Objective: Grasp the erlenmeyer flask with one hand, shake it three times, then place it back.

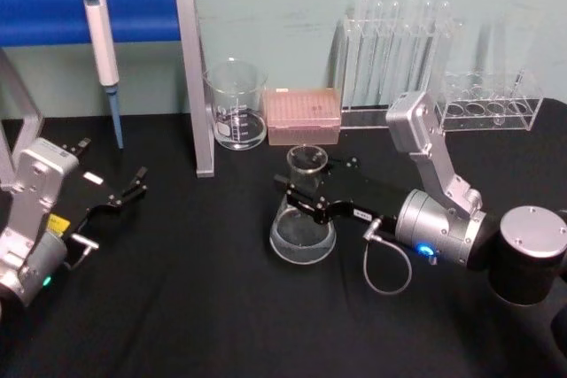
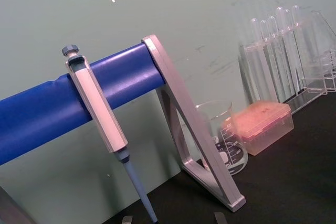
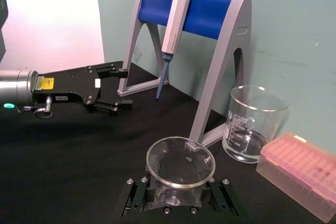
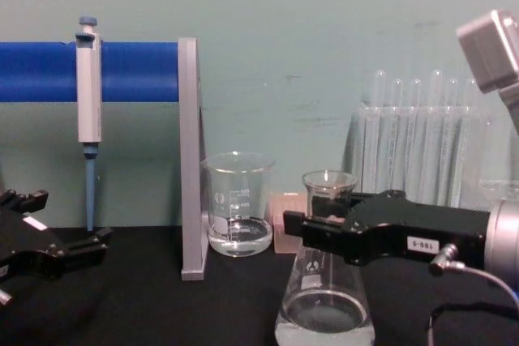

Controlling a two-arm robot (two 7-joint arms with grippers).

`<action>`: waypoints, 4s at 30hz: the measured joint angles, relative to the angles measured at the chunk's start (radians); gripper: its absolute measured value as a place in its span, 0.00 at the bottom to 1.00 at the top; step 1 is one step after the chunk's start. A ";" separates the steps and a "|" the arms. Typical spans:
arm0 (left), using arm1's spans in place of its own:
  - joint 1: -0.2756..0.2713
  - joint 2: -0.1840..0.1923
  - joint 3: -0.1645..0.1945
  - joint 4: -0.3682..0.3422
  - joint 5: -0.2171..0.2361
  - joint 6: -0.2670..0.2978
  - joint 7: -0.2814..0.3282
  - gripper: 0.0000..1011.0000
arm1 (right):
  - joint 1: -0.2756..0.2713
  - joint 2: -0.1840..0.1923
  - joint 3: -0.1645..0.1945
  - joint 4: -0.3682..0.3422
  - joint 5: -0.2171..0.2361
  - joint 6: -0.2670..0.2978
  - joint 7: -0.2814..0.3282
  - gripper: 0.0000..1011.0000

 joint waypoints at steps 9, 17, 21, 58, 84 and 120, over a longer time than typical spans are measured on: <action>0.000 0.000 0.000 0.000 0.000 0.000 0.000 0.99 | -0.002 -0.006 -0.007 0.017 -0.012 -0.006 0.000 0.44; 0.000 0.000 0.000 0.000 0.000 0.000 0.000 0.99 | -0.001 -0.010 -0.009 0.029 -0.019 -0.008 0.001 0.44; 0.000 0.000 0.000 0.000 0.000 0.000 0.000 0.99 | 0.000 -0.012 -0.011 0.034 -0.024 -0.008 0.002 0.44; 0.000 0.000 0.000 0.000 0.000 0.000 0.000 0.99 | 0.010 -0.018 -0.018 0.056 -0.045 0.005 0.005 0.44; 0.000 0.000 0.000 0.000 0.000 0.000 0.000 0.99 | 0.009 -0.018 -0.017 0.056 -0.045 0.008 0.004 0.87; 0.000 0.000 0.000 0.000 0.000 0.000 0.000 0.99 | -0.079 0.135 0.037 -0.095 0.062 -0.005 0.092 0.99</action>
